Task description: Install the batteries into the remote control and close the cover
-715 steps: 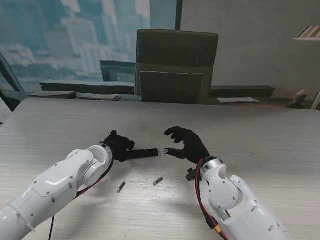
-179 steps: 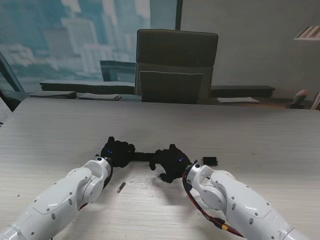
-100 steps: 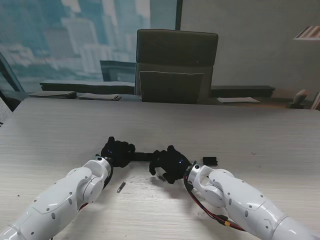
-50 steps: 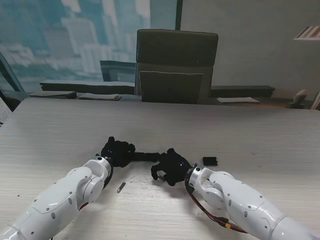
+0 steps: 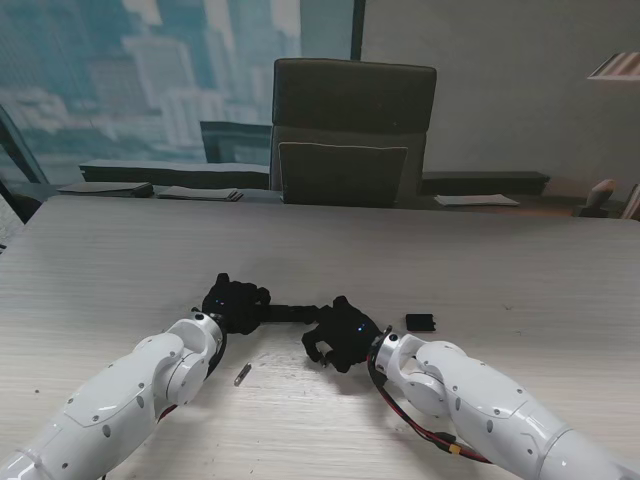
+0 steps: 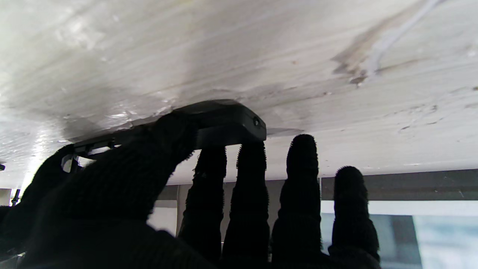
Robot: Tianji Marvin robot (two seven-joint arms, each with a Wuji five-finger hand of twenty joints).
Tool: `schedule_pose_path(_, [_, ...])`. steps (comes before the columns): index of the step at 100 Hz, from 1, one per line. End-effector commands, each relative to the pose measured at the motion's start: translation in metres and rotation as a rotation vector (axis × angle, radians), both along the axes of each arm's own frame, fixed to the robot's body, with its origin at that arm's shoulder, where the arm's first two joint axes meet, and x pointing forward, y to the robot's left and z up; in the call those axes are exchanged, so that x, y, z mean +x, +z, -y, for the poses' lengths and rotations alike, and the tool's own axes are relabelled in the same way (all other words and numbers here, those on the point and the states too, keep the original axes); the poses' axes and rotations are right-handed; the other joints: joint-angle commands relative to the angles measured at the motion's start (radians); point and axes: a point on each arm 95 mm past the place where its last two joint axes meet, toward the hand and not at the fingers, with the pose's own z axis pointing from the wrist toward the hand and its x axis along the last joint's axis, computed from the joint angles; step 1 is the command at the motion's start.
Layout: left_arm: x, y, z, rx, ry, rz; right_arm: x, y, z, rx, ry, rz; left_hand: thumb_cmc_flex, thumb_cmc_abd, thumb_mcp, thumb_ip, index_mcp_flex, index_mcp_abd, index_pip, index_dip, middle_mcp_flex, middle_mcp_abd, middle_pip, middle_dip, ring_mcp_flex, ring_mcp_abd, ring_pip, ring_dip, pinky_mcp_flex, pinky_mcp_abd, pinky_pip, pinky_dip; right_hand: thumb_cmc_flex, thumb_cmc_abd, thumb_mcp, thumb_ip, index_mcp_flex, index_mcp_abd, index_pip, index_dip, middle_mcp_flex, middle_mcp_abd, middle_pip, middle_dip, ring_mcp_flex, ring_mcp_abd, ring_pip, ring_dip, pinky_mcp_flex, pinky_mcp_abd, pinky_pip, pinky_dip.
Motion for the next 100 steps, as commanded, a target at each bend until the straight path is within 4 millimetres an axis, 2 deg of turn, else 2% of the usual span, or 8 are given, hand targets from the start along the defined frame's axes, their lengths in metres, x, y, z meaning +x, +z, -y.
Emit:
schedule_pose_path(1, [-0.006, -0.013, -0.003, 0.017, 0.007, -0.048, -0.006, -0.009, 0.000, -0.028, 0.005, -0.024, 0.049, 0.054, -0.004, -0.007, 0.058, -0.018, 0.095, 0.016, 0.081, -0.024, 0.072, 0.051, 0.017, -0.002, 0.017, 0.010, -0.001, 0.006, 0.024, 0.003, -0.032, -0.051, -0.101, -0.071, 0.063, 0.019, 0.041, -0.005, 0.008, -0.014, -0.015, -0.014, -0.026, -0.006, -0.013, -0.014, -0.016, -0.006, -0.029, -0.011])
schedule_pose_path(13, [-0.006, -0.013, -0.003, 0.016, 0.007, -0.046, -0.006, -0.009, -0.001, -0.036, -0.006, -0.027, 0.049, 0.054, -0.005, -0.007, 0.058, -0.018, 0.095, 0.015, 0.081, -0.034, 0.072, 0.051, 0.018, -0.003, 0.017, 0.010, -0.001, 0.007, 0.024, 0.003, -0.036, -0.049, -0.105, -0.068, 0.106, 0.066, 0.033, -0.010, 0.041, -0.005, -0.023, -0.015, -0.023, 0.000, -0.014, -0.014, -0.020, 0.003, -0.044, -0.013])
schedule_pose_path(31, [-0.006, -0.013, -0.004, 0.015, 0.009, -0.047, -0.008, -0.010, -0.003, -0.042, -0.036, -0.040, 0.050, 0.053, -0.006, -0.007, 0.060, -0.020, 0.095, 0.016, 0.082, -0.026, 0.072, 0.051, 0.018, -0.003, 0.017, 0.010, 0.000, 0.006, 0.024, 0.003, -0.064, -0.058, -0.114, -0.059, 0.147, 0.151, 0.017, -0.013, 0.096, 0.017, -0.044, -0.018, -0.017, 0.012, -0.014, -0.015, -0.021, 0.016, -0.076, -0.012])
schedule_pose_path(66, [-0.006, -0.013, -0.004, 0.014, 0.008, -0.048, -0.009, -0.014, -0.007, -0.039, -0.058, -0.058, 0.051, 0.054, -0.008, -0.007, 0.058, -0.018, 0.095, 0.015, 0.081, -0.025, 0.073, 0.051, 0.018, -0.003, 0.016, 0.010, -0.001, 0.006, 0.024, 0.003, -0.006, -0.077, -0.084, -0.054, 0.207, 0.254, 0.004, -0.029, 0.156, 0.029, -0.041, -0.010, 0.007, 0.017, 0.005, -0.007, -0.004, 0.022, -0.119, -0.013])
schedule_pose_path(75, [-0.006, -0.013, -0.003, 0.014, 0.007, -0.047, -0.009, -0.014, -0.009, -0.021, -0.058, -0.052, 0.051, 0.054, -0.008, -0.007, 0.059, -0.019, 0.096, 0.015, 0.083, -0.036, 0.073, 0.051, 0.018, -0.004, 0.017, 0.010, -0.001, 0.006, 0.024, 0.003, -0.001, -0.084, -0.075, -0.053, 0.218, 0.258, 0.006, -0.029, 0.170, 0.026, -0.038, -0.008, 0.019, 0.015, 0.010, -0.005, 0.005, 0.030, -0.119, -0.010])
schedule_pose_path(80, [-0.006, -0.013, -0.003, 0.015, 0.006, -0.047, -0.008, -0.012, -0.011, -0.004, -0.058, -0.042, 0.052, 0.053, -0.008, -0.007, 0.060, -0.019, 0.096, 0.016, 0.082, -0.024, 0.073, 0.051, 0.019, -0.004, 0.017, 0.010, -0.001, 0.007, 0.024, 0.003, 0.001, -0.084, -0.072, -0.052, 0.218, 0.260, 0.006, -0.028, 0.174, 0.027, -0.036, -0.007, 0.020, 0.014, 0.013, -0.003, 0.008, 0.031, -0.118, -0.009])
schedule_pose_path(100, [-0.006, -0.014, -0.002, 0.017, -0.001, -0.045, -0.005, 0.005, -0.019, 0.076, -0.053, -0.004, 0.051, 0.052, -0.006, -0.007, 0.061, -0.018, 0.097, 0.016, 0.083, -0.024, 0.073, 0.051, 0.020, -0.002, 0.017, 0.010, 0.000, 0.007, 0.024, 0.003, 0.005, -0.079, -0.067, -0.050, 0.217, 0.266, 0.008, -0.024, 0.182, 0.029, -0.031, -0.003, 0.030, 0.016, 0.023, 0.001, 0.013, 0.035, -0.112, -0.002])
